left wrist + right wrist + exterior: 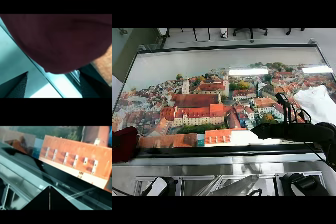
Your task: Fold the shirts.
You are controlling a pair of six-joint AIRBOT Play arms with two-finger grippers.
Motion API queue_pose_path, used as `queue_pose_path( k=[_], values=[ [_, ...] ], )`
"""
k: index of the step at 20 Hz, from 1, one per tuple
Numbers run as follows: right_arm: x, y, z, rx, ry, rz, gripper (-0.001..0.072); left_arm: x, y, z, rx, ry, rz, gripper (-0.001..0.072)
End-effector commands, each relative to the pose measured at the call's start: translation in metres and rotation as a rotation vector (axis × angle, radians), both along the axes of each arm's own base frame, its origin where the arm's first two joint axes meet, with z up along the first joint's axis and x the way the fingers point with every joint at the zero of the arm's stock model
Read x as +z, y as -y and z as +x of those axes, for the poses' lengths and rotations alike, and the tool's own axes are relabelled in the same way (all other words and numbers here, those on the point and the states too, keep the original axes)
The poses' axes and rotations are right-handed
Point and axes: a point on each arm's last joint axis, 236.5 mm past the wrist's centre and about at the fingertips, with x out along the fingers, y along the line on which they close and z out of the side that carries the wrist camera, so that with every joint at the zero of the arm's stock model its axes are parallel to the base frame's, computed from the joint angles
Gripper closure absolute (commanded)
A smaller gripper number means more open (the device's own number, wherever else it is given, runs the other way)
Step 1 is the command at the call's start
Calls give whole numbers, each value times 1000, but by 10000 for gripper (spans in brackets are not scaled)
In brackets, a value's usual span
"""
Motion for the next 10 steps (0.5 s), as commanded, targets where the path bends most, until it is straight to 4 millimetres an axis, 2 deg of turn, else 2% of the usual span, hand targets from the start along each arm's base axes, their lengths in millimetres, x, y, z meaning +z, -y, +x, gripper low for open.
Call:
queue_pose_path(
  k=[1,4,8,9,10],
  values=[
    [-1,0,0,0,-3,0,690,-45,-18,-5,23,-53,-56,8],
    [-1,0,0,-1,-4,0,690,-64,-25,3,15,-64,-77,8],
    [-1,0,0,-1,-3,0,690,-66,-44,20,14,-57,-69,10],
    [-1,0,0,-1,-3,0,690,-68,-48,23,12,-53,-67,70],
    [-1,0,0,-1,-4,0,690,-72,-49,24,12,-59,-74,303]
  ],
)
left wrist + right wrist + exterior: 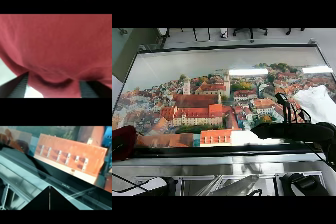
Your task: Fold the shirts.
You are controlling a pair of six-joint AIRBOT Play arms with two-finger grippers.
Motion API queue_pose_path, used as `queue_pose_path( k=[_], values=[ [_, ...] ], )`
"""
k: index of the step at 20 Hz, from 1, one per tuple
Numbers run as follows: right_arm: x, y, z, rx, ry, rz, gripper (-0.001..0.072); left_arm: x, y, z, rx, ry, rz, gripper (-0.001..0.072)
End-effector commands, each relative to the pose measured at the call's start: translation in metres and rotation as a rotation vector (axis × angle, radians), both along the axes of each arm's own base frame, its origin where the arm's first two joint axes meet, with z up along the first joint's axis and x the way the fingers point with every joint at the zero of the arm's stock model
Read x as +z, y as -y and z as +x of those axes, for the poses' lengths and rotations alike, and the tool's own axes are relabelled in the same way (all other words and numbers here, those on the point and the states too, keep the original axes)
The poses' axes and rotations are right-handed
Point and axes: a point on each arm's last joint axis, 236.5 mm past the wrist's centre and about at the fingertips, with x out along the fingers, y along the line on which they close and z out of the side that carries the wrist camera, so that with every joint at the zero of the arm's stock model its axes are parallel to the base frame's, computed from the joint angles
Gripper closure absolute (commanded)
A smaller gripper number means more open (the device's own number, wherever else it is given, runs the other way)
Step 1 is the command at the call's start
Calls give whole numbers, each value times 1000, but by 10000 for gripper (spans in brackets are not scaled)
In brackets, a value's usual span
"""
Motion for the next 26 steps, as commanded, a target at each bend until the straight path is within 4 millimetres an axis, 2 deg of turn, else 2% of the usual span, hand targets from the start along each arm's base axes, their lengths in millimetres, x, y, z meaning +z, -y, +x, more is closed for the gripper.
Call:
queue_pose_path(
  k=[1,2,3,6,9,11,14,15,16,18,20,23,26],
  values=[
    [0,0,0,-1,-2,0,690,-14,-10,8,-3,-10,-13,529],
    [0,0,0,-1,-1,0,690,-20,-8,7,-4,-21,-26,675],
    [0,0,0,-1,-1,0,690,-24,-6,8,-1,-21,-37,695],
    [0,0,0,-1,-1,0,690,-14,-1,23,-39,-28,-36,695],
    [0,0,0,-1,-1,0,690,17,14,52,-136,-22,-13,696],
    [0,0,0,-1,-2,1,691,43,43,83,-230,39,-19,696],
    [0,0,0,-1,-2,0,690,101,107,142,-356,248,-36,696],
    [0,0,0,-1,-1,0,690,121,128,155,-402,304,-35,696],
    [0,0,0,-1,-2,0,690,136,147,160,-447,325,-36,696],
    [0,0,0,-1,-2,0,690,148,191,158,-528,332,-85,696],
    [0,0,0,-1,-1,0,690,157,259,167,-618,421,-212,696],
    [0,0,0,-1,-1,0,690,194,387,179,-839,602,-411,696],
    [0,0,0,0,-2,0,690,235,481,164,-1017,749,-510,696]
  ],
)
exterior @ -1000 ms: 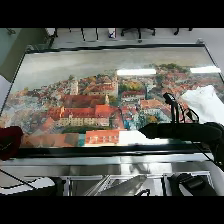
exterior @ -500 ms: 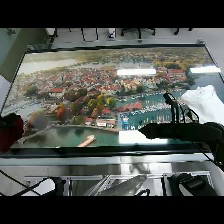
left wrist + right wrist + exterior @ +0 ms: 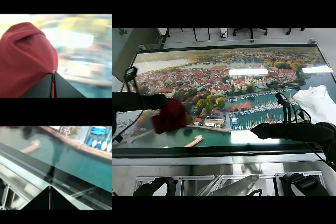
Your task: Fold the shirts.
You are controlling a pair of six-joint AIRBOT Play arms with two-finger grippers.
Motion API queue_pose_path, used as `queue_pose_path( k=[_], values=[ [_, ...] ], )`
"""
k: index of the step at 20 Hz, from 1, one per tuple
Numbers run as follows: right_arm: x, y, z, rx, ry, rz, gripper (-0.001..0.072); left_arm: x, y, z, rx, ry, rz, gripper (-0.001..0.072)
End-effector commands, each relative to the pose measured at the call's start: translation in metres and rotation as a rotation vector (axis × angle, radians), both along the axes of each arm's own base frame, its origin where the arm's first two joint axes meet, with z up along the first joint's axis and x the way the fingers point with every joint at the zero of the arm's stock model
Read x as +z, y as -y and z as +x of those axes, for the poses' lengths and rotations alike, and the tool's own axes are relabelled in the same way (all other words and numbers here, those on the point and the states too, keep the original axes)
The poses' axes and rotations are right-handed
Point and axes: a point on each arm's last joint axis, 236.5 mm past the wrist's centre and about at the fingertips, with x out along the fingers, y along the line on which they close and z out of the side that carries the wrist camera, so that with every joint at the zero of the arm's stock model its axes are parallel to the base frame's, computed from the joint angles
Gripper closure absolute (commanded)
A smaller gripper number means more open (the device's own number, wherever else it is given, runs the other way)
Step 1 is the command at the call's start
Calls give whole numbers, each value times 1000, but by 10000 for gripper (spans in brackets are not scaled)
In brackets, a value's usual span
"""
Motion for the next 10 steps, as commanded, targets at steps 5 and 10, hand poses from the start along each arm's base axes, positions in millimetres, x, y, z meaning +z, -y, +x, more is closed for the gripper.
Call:
queue_pose_path(
  k=[5,10],
  values=[
    [0,0,0,3,1,-1,690,47,182,-57,-359,113,-210,696],
    [0,0,0,1,2,0,690,-35,224,-65,-434,-89,-154,694]
  ],
)
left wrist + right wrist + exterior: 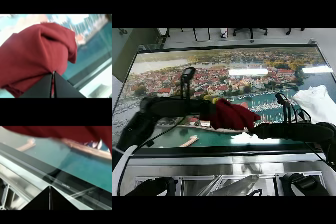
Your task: Fold the shirts.
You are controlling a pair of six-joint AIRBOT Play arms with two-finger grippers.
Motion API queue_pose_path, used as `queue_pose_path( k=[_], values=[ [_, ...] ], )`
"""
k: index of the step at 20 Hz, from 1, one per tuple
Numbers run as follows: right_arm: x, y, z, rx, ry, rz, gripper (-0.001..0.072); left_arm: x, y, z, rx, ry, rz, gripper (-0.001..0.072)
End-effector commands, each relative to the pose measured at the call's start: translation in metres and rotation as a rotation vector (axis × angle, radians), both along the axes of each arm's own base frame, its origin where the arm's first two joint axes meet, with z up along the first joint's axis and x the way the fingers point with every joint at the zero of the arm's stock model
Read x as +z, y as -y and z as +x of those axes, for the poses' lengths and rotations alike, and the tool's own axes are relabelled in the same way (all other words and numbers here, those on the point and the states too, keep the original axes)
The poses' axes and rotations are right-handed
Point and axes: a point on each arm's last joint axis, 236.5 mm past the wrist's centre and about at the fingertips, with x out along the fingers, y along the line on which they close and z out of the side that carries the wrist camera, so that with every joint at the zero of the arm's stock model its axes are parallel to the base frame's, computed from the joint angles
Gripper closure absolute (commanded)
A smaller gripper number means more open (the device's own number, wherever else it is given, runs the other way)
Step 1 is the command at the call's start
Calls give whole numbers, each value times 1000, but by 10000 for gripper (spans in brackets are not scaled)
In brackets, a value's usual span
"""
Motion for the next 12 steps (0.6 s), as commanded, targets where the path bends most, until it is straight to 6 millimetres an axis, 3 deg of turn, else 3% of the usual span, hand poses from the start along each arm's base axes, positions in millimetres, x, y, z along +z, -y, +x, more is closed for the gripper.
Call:
queue_pose_path(
  k=[1,2,3,4,5,6,7,10,12],
  values=[
    [0,0,2,-16,-5,6,690,-44,21,-3,-33,-95,40,588],
    [2,3,3,-21,-5,5,689,-47,15,5,-16,-112,47,261],
    [6,6,8,-26,8,0,684,-46,3,14,22,-150,48,65],
    [9,15,13,-36,19,-19,683,-41,-13,20,52,-186,55,38],
    [11,28,21,-67,22,-44,608,-35,-34,23,66,-220,73,38],
    [10,48,33,-122,14,-70,321,-31,-56,22,79,-259,97,38],
    [7,66,43,-179,-6,-77,223,-31,-77,19,106,-299,106,38],
    [-27,119,62,-322,-132,-114,226,-58,-132,3,236,-395,108,38],
    [-60,128,58,-289,-225,-130,226,-95,-152,-17,316,-442,101,38]
  ],
)
